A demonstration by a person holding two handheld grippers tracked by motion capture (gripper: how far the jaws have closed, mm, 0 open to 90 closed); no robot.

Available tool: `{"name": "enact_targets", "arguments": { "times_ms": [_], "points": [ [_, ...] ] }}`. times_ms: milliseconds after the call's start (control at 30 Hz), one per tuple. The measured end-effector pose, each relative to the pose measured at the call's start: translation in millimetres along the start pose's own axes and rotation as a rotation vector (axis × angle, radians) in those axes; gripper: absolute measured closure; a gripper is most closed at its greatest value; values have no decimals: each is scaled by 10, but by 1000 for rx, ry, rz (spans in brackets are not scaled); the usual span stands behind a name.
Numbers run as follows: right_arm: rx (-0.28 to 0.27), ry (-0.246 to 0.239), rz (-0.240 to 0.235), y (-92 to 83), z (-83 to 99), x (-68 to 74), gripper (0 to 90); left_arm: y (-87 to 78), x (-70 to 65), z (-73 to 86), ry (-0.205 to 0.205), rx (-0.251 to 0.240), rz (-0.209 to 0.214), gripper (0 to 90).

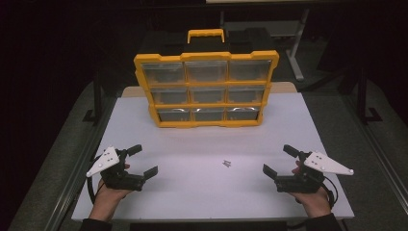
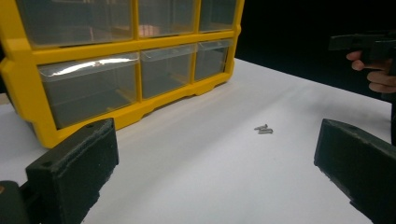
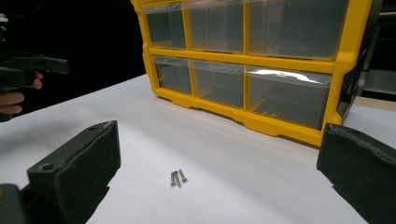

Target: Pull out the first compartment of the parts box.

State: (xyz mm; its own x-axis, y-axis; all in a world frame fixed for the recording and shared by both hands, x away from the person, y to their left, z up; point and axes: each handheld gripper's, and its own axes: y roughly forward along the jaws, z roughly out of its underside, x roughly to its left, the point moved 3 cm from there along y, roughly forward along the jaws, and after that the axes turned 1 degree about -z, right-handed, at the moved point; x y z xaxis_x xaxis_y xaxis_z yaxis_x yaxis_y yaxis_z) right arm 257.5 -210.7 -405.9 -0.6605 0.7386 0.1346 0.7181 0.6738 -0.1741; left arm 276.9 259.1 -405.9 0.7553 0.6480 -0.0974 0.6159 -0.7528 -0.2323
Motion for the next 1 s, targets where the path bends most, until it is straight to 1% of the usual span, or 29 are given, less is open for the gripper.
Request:
{"name": "enact_targets", "arguments": {
  "times_ms": [33, 67, 167, 200, 233, 267, 367, 400, 433, 467, 567, 667, 800, 1000],
  "points": [
    [0, -5, 3, 1, 1, 4, 0, 3, -3, -2, 6, 4, 0, 0],
    [0, -5, 2, -2, 1, 9, 0, 12, -15, -8, 1, -1, 1, 0],
    [-7, -8, 9, 2, -2, 10, 0, 25, -23, -11, 6, -1, 1, 0],
    [-6, -8, 6, 4, 2, 9, 0, 36, -27, -18, 13, -3, -5, 0],
    [-7, -11, 6, 4, 3, 9, 0, 49, -35, -23, 9, -10, -4, 0],
    [-9, -14, 9, 3, 4, 9, 0, 57, -33, -26, 17, -10, -2, 0],
    [-12, -21, 13, 11, 11, 4, 0, 87, -34, -32, 18, 1, 1, 0],
    [-1, -16, 13, 11, 15, 1, 0, 107, -39, -34, 14, -7, 3, 0],
    [4, -14, 13, 15, 18, -3, 0, 116, -37, -33, 21, -4, 4, 0],
    [4, -13, 14, 16, 18, -6, 0, 124, -45, -36, 17, -4, 4, 0],
    [6, -10, 13, 20, 18, -9, 0, 137, -46, -42, 23, -7, 3, 0],
    [5, -7, 9, 23, 20, -5, 0, 156, -44, -45, 20, -6, 2, 0],
    [3, -6, 5, 27, 20, 0, 0, 191, -44, -55, 27, 1, 3, 0],
    [-2, -13, -1, 35, 22, 6, 0, 262, -51, -71, 31, -1, 12, 0]
  ]
}}
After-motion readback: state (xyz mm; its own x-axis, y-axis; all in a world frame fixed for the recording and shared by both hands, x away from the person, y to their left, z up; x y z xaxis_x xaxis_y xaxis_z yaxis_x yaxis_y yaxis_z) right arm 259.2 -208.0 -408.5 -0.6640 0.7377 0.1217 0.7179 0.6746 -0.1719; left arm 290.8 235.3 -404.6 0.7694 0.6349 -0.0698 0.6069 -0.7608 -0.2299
